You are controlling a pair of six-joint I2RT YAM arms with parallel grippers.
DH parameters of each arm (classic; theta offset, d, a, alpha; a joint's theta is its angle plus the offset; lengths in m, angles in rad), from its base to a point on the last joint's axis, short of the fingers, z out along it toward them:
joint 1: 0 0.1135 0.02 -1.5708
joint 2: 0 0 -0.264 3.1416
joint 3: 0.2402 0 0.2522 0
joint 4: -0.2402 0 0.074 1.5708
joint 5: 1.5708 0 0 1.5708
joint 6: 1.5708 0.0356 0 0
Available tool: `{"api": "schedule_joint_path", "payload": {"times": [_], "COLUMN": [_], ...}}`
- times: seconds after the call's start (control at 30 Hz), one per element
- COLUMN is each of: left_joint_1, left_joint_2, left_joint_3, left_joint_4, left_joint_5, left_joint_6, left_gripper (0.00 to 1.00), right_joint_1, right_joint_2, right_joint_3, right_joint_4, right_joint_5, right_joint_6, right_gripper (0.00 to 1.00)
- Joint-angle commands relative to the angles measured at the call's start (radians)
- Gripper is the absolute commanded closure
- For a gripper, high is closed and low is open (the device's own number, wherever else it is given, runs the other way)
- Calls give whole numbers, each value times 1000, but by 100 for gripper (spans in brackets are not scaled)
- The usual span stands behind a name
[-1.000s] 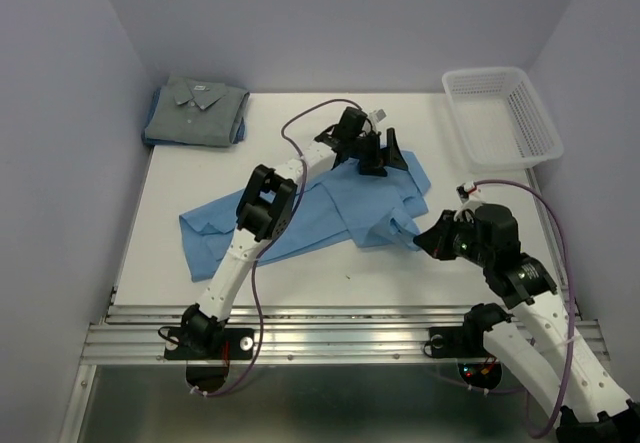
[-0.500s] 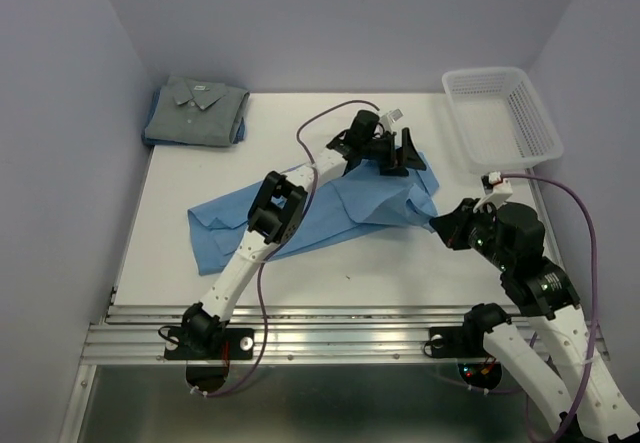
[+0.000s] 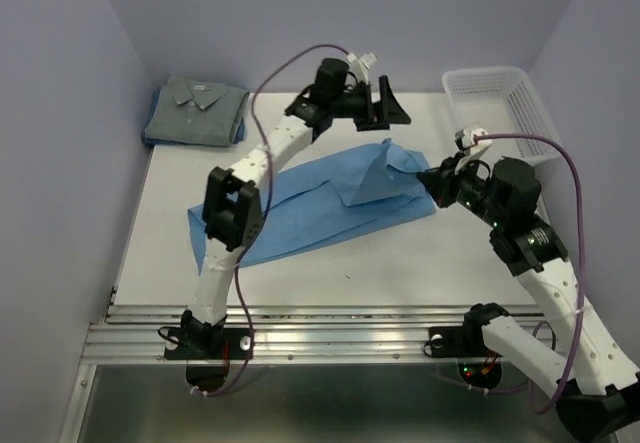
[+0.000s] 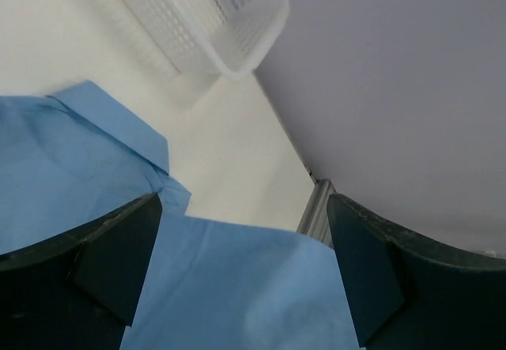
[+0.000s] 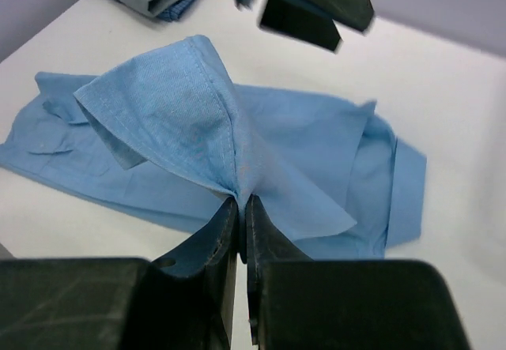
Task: Fold and stack the long sleeve shirts
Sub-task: Fold the shirt
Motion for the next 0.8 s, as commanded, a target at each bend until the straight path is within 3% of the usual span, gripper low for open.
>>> {"api": "schedule_joint_path", "payload": {"times": [0.0,0.07,0.13,0.17,0.23,0.33,0.37,0.47,0.6,0.77], "left_joint_1": [158,215,299,328,397,462,479,538,578,594], "left_joint_2": [-353,-499,-671,-726,-879,-1005,-1068,-1149,-1215,-1298], "left_joint_3": [-166,-277,-501,-570,-757,-943,-974,-1063,-1135,-1161], "left_joint_4": [-229,-293,-306,-303,-322,-397,-422,-516,-557,-540], "left_joint_5": [-175,-267,-375,-419,-467,-587,-611,-668,-670,-593], "left_joint_6": [158,187,183,180,175,163,158,156,155,176], "left_gripper": [1,1,1,1,1,1,1,1,1,1], "right_joint_1": [-1,-1,-1,-1,-1,-1,-1,28,152,297], "right_joint_2": [185,263,384,432,595,771,873,1058,1245,1337], "right_joint_3": [221,289,399,454,679,920,1039,1200,1425,1398], "right_joint_4": [129,66,-12,-167,-425,-639,-754,-944,-982,-786], "right_joint_5": [-263,-317,-451,-496,-587,-693,-786,-904,-851,-813], "right_joint_6": [-390,-596,-785,-1011,-1233,-1393,-1520,-1718,-1715,-1590], "right_gripper": [99,99,99,99,99,99,99,99,99,99]}}
